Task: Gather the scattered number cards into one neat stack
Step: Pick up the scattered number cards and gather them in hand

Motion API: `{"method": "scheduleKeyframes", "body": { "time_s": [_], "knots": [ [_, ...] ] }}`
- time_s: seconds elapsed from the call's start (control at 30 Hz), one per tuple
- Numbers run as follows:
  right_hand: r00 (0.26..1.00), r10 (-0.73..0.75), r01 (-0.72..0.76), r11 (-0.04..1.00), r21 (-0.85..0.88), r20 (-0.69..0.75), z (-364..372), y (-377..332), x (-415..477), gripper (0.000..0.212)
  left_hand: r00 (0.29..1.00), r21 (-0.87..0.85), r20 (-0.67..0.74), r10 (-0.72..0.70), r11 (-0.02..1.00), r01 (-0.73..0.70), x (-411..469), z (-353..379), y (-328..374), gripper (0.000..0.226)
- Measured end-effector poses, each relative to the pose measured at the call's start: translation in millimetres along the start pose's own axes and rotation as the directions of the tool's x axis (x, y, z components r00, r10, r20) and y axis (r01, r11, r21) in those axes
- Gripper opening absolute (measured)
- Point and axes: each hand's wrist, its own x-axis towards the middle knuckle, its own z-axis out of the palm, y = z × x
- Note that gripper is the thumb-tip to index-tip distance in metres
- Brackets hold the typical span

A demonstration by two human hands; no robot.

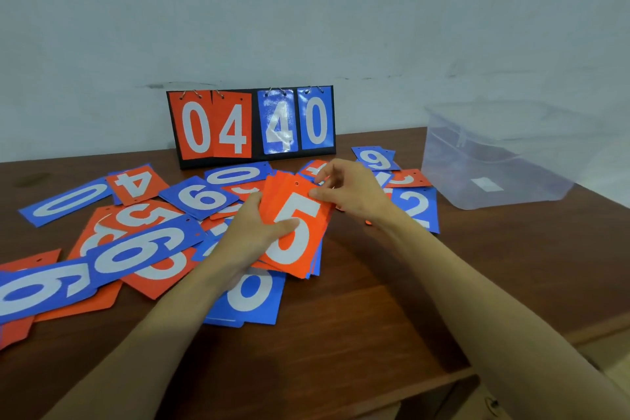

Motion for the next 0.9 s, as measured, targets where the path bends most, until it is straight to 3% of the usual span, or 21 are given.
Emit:
{"method": "scheduleKeyframes", "body": {
  "time_s": [0.1,0.17,0.23,0.33,0.4,0.5,0.6,0.7,0.8,0.9],
  "knots": [
    [0.986,0.034,-0.070,0.972,-0.226,-0.161,-9,11,2,0.027,0.999,-0.035,-0.041,0.003,0.999,-0.004,1,2,-4,0.065],
    [0.970,0.077,-0.186,0.847,-0.498,-0.231,-25,26,0,0.041,0.998,-0.109,-0.064,-0.019,0.994,0.012,2,3,-4,0.052],
    [0.960,0.188,-0.281,0.682,-0.676,-0.209,-41,37,-8,0.061,0.996,-0.158,-0.079,-0.046,0.987,0.033,1,5,-3,0.041],
    [0.896,0.439,-0.381,0.675,-0.632,-0.071,-54,40,-23,0.064,0.995,-0.184,-0.098,-0.019,0.983,0.001,1,10,0,0.032],
    [0.878,0.478,-0.383,0.683,-0.622,-0.016,-56,39,-31,0.051,0.995,-0.207,-0.102,0.006,0.978,-0.027,0,15,2,0.033],
    [0.910,0.414,-0.307,0.693,-0.652,0.011,-54,31,-39,0.024,0.994,-0.224,-0.093,0.054,0.972,-0.073,-3,21,4,0.039],
    [0.958,0.280,-0.254,0.734,-0.629,-0.060,-55,24,-46,0.021,0.991,-0.208,-0.101,0.083,0.973,-0.102,-4,20,3,0.044],
    [0.965,0.108,-0.229,0.790,-0.569,-0.238,-53,15,-52,0.036,0.989,-0.199,-0.129,0.069,0.975,-0.094,0,15,-2,0.045],
    [0.937,-0.086,-0.089,0.878,-0.470,-0.339,-38,0,-61,0.022,0.990,-0.228,-0.137,0.027,0.972,-0.058,3,12,-5,0.043],
    [0.953,-0.231,0.124,0.887,-0.446,-0.195,-14,-16,-68,0.026,0.991,-0.289,-0.135,-0.022,0.957,-0.019,4,13,-5,0.040]
  ]
}}
